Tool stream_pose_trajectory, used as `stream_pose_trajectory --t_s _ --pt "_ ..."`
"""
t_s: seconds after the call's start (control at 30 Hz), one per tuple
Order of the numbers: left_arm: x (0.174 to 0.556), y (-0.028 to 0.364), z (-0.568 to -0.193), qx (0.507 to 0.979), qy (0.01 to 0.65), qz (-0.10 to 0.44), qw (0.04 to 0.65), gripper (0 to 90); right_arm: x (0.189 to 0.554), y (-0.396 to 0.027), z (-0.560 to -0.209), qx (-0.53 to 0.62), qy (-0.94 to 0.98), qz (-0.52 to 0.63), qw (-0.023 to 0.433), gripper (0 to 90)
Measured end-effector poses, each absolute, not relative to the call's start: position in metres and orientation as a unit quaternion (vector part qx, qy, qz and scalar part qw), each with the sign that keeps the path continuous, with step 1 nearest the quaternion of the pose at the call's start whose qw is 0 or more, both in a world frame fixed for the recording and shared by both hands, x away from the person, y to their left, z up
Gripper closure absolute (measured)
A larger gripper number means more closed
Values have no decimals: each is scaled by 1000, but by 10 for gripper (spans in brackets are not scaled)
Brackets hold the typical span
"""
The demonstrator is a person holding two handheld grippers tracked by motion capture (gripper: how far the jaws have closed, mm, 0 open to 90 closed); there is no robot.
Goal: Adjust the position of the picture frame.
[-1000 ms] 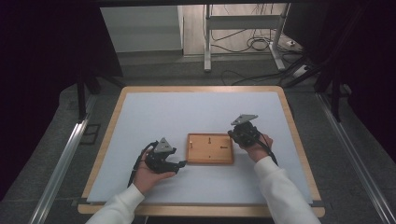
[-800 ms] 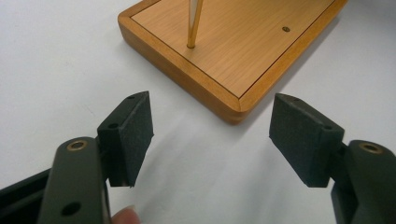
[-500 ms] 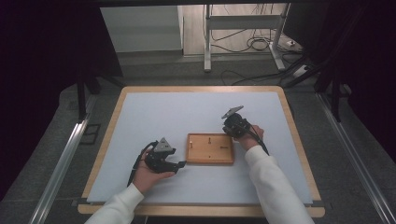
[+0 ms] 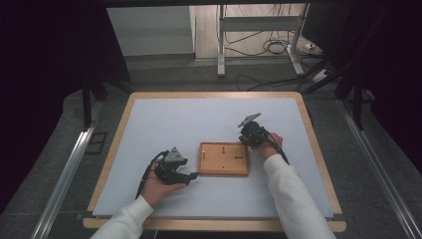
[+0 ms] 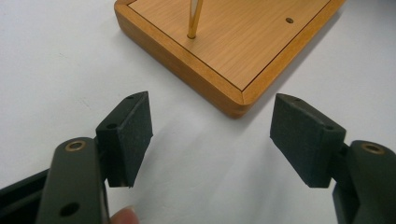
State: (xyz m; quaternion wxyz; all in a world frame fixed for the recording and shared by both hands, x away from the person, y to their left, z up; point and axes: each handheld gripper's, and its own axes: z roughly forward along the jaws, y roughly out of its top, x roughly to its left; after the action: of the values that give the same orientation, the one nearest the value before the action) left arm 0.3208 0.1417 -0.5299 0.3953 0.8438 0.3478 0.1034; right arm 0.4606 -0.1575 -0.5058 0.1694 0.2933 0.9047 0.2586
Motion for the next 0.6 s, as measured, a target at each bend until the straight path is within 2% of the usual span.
stream_pose_trajectory --t_s 0.3,0.6 --pt "320 141 -530 844 347 104 395 291 447 -165 -504 288 910 251 160 900" --pt "320 139 -530 846 345 104 393 290 417 -178 -503 281 914 249 153 900"
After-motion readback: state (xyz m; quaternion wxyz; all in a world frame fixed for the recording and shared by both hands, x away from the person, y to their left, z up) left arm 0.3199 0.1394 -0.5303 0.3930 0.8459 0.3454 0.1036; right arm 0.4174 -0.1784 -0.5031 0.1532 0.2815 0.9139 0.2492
